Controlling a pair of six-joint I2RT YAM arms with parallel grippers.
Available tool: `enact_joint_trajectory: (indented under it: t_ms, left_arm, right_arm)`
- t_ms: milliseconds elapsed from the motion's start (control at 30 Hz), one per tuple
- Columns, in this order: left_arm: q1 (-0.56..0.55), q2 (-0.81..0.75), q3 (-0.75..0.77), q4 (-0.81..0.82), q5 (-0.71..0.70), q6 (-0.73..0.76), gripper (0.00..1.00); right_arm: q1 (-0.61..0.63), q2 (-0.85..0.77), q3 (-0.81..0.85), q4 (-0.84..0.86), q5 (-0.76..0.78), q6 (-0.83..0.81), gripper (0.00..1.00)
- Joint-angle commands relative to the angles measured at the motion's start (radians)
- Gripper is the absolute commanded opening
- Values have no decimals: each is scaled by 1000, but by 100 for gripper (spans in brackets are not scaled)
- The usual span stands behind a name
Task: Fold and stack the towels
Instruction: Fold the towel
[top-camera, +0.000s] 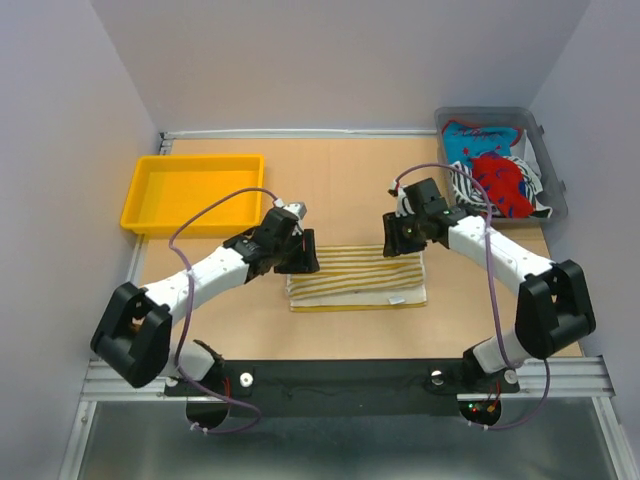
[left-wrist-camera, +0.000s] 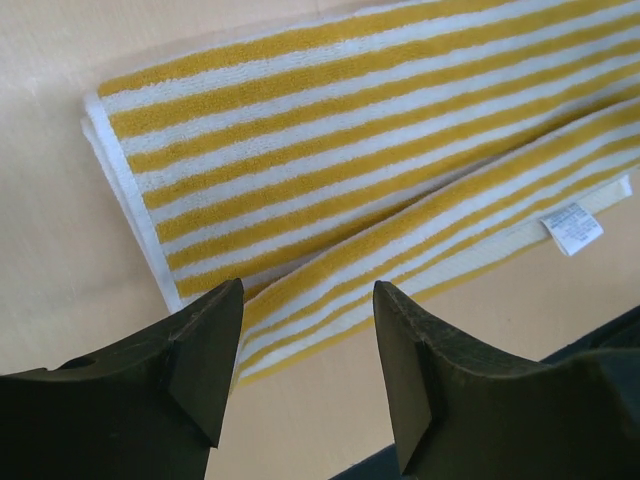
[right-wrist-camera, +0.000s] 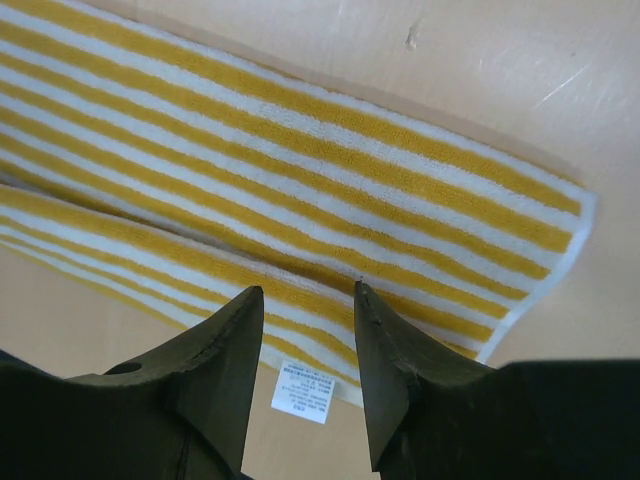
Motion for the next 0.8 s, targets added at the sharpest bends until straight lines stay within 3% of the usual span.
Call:
enact_joint_trajectory:
  t_ms: [0, 300, 567, 767]
  left_arm:
    - [-44, 69, 55, 60, -25, -4, 63]
    - [-153, 75, -46, 96, -49, -77, 59]
    - [-282, -32, -129, 96, -66, -177, 59]
    - [-313, -122, -188, 94, -112, -252, 59]
  right_arm:
    - [57, 27, -44, 99, 132, 96, 47]
    - [125, -54, -185, 94, 111, 200, 47]
    - [143, -259, -357, 93, 33, 326, 47]
    - [143, -454, -434, 108, 62, 399, 46]
